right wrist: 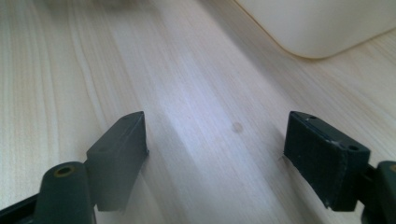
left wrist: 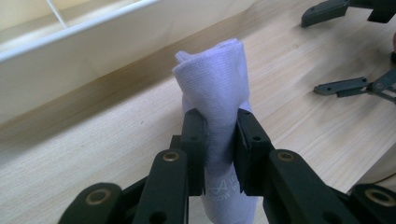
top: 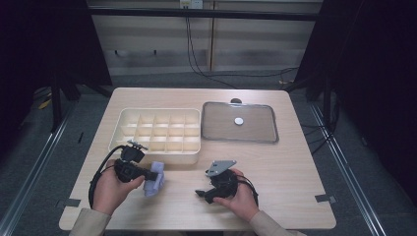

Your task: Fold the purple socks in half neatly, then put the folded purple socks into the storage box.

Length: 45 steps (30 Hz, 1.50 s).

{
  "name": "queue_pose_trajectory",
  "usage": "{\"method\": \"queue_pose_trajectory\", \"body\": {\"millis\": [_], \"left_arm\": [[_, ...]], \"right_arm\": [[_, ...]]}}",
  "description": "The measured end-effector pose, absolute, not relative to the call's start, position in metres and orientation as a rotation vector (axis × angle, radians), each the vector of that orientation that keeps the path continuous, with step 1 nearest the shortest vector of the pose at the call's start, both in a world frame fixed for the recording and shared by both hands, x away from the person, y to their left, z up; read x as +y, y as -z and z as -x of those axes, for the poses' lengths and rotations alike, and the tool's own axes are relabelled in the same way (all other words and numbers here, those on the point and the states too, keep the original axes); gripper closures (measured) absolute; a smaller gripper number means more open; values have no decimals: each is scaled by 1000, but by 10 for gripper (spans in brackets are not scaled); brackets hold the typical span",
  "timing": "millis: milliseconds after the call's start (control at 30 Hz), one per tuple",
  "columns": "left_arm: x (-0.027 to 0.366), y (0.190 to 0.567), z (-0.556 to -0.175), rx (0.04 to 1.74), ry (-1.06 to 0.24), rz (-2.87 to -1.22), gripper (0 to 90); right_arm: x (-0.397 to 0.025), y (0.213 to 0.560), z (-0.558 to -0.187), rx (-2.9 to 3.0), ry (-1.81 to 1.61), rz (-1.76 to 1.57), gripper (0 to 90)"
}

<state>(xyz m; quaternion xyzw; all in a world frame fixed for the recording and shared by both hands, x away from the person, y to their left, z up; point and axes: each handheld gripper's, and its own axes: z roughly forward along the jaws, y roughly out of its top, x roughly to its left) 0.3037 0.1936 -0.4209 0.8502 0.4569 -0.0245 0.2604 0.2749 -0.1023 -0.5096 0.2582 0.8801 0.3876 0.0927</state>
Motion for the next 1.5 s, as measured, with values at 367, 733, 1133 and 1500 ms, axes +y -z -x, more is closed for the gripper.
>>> {"method": "queue_pose_trajectory", "body": {"millis": [367,733,1133,1500], "left_arm": [[202,415,-311,1237,65,-2297,758],[214,404,-319,1244,57,-2293,758],[229,390,-327,1273,47,-2307,758],[235,378,-335,1282,43,-2310,758]], "right_arm": [[-111,511,-273,2609,-1144,-777,141],[-112,511,-273,2605,-1137,-780,138],[-112,511,-273,2605,-1141,-781,138],[-112,511,-273,2605,-1141,-780,138]]}}
